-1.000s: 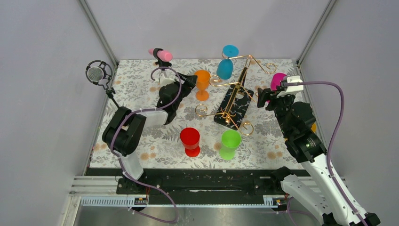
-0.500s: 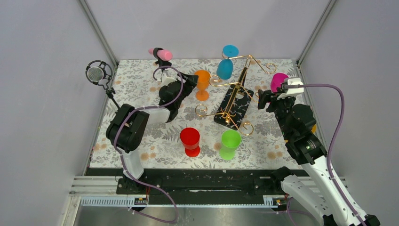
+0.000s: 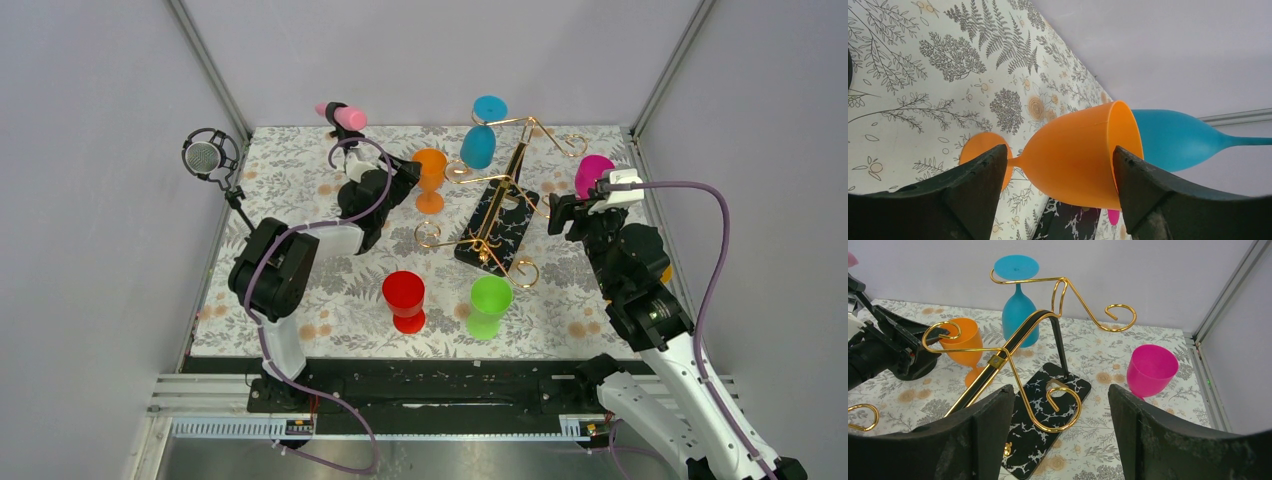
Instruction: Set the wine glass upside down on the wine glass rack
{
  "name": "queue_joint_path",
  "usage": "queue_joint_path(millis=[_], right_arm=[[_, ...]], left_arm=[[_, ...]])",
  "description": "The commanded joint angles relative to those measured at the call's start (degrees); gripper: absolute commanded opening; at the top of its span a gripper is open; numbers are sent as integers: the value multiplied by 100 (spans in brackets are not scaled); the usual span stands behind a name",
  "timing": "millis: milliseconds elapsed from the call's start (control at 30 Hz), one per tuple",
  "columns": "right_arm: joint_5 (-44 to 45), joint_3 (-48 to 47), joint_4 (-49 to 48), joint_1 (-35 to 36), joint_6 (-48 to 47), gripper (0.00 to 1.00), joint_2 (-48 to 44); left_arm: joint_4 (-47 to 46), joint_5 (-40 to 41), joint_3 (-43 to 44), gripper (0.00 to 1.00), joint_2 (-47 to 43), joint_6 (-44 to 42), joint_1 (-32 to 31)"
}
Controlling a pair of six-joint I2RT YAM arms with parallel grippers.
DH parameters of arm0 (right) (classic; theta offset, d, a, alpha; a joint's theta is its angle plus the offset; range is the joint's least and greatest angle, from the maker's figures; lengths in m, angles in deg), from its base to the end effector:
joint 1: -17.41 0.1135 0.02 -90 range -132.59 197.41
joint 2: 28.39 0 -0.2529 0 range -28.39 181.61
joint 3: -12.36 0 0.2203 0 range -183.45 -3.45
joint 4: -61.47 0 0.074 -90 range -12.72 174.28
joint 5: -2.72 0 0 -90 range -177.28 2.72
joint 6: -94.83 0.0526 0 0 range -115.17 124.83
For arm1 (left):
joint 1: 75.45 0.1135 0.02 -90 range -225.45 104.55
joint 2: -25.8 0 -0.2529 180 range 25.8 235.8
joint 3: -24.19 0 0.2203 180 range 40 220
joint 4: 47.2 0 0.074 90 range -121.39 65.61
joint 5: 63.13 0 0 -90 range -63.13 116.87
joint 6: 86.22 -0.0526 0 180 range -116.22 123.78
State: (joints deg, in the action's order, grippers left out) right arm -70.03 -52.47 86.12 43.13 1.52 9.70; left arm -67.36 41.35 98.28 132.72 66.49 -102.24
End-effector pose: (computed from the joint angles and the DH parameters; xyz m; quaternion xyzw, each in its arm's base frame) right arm 0.1346 0.0475 0.3732 -0.0675 0.6914 0.0362 0.7184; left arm 0.3635 -0.1688 0.2086 -0.3137 0.7126 -0.3665 0.5094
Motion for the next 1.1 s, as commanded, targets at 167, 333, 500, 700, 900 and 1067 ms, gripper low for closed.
queue_joint_path(millis=[167, 333, 500, 700, 900, 1067], right_arm=[[165, 28, -292, -14, -84, 77, -55], [172, 40, -311, -14, -86, 77, -60], [165, 32, -362, -9, -80, 77, -38], [174, 32, -388, -14, -100, 77, -46], [198, 84, -491, -13, -126, 77, -124], [186, 80, -466, -14, -113, 77, -150]], left_arm=[[229, 238, 182, 70, -61, -187, -55], [414, 276, 205, 62, -119, -298, -52], [544, 300, 206, 61, -144, -326, -55], [657, 308, 147, 59, -201, -365, -49], [901, 353, 122, 57, -308, -495, -33], [1005, 184, 134, 48, -314, -472, -7]])
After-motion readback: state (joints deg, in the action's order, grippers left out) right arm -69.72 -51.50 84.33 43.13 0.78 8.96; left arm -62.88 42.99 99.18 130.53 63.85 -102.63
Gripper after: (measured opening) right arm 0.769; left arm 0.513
